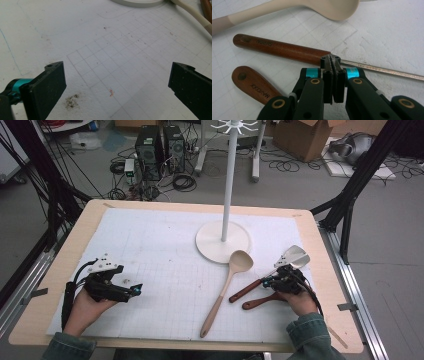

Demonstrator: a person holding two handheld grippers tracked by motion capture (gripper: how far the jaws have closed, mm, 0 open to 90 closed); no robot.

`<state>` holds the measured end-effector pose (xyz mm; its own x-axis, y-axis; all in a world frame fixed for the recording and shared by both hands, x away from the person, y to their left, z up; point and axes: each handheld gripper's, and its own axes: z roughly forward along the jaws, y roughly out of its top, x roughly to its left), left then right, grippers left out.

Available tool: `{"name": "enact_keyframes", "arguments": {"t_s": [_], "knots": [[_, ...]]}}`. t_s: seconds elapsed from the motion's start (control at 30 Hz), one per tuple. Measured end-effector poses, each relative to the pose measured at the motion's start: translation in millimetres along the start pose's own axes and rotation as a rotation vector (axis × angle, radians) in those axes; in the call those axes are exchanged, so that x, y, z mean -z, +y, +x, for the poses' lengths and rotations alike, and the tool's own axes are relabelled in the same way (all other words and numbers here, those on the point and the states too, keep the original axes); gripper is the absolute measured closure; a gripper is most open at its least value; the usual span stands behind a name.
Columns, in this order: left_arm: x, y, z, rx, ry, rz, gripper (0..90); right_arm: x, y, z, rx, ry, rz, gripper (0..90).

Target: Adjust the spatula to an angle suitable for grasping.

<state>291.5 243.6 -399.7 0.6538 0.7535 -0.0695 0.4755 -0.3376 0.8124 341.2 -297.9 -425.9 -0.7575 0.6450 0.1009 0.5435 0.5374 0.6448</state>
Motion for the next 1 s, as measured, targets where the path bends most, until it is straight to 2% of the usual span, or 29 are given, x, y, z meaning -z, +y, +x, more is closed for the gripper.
{"name": "enact_keyframes", "arguments": {"t_s": [0.3,0.4,0.5,0.8,1.0], "knots": [[0.2,0.1,-0.1,0.008,0.002,-0.007,1.8,0.6,0.1,0.4,0.005,0.001,0.0,89.6],[0.3,0.1,0.0,0.006,0.006,-0.006,1.8,0.1,0.4,1.4,0.003,0.026,0.001,89.6],[0.5,0.2,0.0,0.002,0.005,-0.003,1.8,-1.2,1.8,3.9,0.02,0.03,0.006,89.6],[0.9,0.2,0.8,0.001,0.003,-0.005,1.8,0.4,2.6,-3.0,0.001,-0.01,-0.001,89.6],[0.8,0.0,1.2,0.0,0.003,-0.001,1.8,-2.1,6.6,-3.2,0.013,-0.013,0.002,89.6]]}}
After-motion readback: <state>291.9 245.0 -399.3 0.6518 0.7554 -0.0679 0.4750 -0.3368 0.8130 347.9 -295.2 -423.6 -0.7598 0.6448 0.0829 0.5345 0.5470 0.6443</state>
